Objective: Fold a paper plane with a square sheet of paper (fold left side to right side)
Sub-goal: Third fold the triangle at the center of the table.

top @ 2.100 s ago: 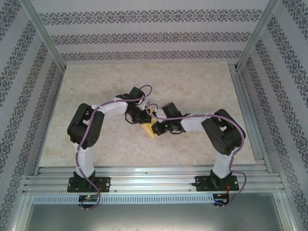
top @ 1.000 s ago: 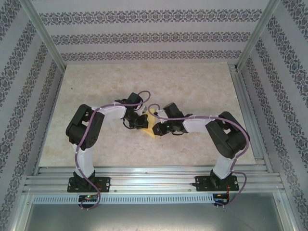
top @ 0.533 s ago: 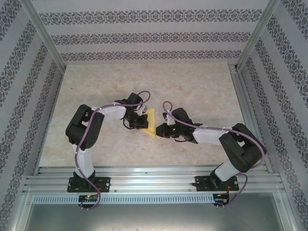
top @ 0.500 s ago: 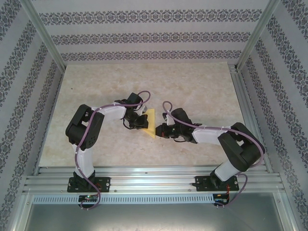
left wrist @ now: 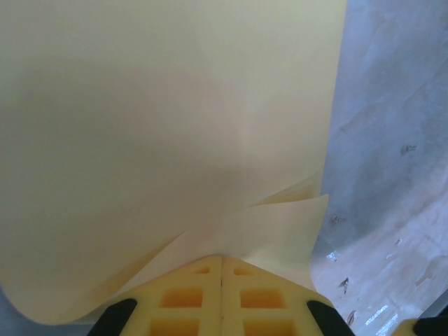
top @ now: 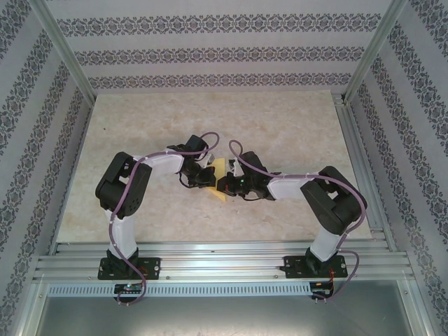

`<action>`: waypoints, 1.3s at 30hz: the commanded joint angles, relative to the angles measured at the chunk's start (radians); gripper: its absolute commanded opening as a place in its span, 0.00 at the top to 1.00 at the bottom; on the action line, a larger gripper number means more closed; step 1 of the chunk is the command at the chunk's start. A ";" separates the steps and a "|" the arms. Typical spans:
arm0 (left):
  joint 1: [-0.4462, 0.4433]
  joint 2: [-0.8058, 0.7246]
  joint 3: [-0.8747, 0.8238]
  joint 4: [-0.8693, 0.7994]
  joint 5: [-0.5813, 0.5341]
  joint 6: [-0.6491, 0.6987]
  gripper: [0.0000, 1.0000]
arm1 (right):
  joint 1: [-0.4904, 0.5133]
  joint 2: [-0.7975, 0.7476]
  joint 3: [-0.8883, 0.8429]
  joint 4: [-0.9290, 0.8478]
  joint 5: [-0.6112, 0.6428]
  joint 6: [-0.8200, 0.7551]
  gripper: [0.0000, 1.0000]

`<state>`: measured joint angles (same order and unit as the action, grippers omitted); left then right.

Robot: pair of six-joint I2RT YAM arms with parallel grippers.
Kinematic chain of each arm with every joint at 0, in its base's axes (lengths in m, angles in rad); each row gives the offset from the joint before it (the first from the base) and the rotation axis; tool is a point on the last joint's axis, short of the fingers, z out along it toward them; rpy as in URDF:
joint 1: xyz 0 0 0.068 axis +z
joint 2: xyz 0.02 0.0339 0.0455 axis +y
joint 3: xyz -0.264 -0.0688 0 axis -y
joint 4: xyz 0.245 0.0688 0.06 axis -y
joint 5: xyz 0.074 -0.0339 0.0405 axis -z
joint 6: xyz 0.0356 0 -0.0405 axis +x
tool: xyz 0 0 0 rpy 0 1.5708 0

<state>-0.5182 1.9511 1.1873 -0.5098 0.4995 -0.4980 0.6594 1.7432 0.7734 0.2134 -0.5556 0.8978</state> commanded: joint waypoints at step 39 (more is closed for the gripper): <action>-0.021 0.038 -0.008 -0.070 -0.092 0.031 1.00 | 0.020 -0.174 -0.207 -0.108 0.081 0.010 0.98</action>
<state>-0.5251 1.9511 1.1938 -0.5182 0.4873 -0.4942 0.6849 1.6478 0.5850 0.1570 -0.4961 0.9401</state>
